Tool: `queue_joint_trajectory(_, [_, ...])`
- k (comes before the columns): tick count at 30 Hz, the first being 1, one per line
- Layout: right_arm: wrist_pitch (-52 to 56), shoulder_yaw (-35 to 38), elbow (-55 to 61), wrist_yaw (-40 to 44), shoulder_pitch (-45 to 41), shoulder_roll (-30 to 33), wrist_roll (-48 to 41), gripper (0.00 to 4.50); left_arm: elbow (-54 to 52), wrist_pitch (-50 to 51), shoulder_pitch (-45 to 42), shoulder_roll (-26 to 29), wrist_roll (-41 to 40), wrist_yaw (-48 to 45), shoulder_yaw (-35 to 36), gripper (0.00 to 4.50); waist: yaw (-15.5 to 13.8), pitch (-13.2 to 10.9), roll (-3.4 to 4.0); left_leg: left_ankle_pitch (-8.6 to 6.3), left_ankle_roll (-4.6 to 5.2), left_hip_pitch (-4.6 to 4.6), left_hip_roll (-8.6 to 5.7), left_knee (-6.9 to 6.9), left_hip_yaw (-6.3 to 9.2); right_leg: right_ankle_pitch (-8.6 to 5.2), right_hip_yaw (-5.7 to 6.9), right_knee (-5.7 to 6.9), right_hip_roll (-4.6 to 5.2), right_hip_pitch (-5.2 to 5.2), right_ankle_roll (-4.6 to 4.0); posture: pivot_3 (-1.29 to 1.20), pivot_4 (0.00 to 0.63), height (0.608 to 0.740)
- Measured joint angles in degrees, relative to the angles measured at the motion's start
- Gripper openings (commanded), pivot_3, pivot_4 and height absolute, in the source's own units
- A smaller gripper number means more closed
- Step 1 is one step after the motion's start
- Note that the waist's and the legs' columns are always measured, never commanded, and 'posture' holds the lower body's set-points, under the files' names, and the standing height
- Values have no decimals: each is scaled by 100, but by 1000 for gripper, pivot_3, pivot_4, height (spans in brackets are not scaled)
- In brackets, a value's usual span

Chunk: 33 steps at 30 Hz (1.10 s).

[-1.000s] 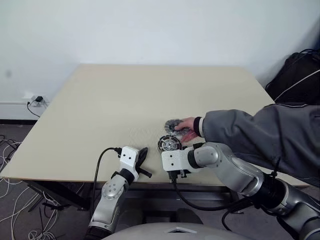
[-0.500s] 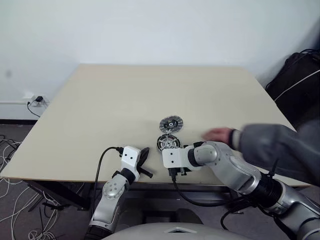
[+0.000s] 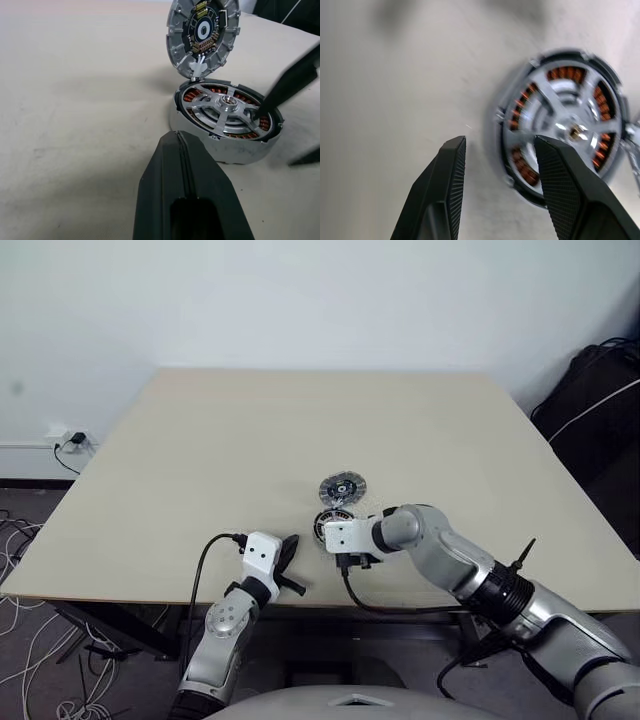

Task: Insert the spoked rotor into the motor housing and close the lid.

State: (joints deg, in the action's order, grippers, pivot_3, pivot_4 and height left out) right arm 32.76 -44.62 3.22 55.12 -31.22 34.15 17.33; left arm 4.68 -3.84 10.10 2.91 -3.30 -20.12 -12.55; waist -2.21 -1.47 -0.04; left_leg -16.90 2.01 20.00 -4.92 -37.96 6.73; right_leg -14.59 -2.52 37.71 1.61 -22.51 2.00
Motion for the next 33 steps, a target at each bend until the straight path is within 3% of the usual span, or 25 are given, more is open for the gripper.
queue_joint_trajectory(11, [-372,25,-347,297,-109,1,261,2307,0,-6,45,-10,-8,20,24,0,-3,3,4,0,0,-1,0,-1,0,0,1,3,1,1,0,0,0,740])
queue_joint_trajectory(14, [-419,40,-342,385,-89,77,331,1707,0,-9,44,-17,-8,27,25,0,-6,4,4,0,0,-1,-1,-1,0,0,0,2,1,2,0,0,0,740])
queue_joint_trajectory(18, [-496,130,-306,485,-6,133,454,426,0,-12,42,-28,-10,41,28,0,-7,15,3,0,0,-8,-1,-1,0,0,0,3,1,7,0,0,0,740])
queue_joint_trajectory(20, [-492,133,-292,476,79,43,482,105,0,-13,26,-46,-11,39,22,0,-9,20,6,0,-1,-10,0,-2,0,-2,0,4,1,10,3,0,0,740])
queue_joint_trajectory(33, [-252,506,-284,465,332,-156,517,95,0,-13,35,-54,-14,39,29,0,-13,28,4,1,-1,-11,-1,-4,0,-1,0,6,1,12,3,0,0,740])
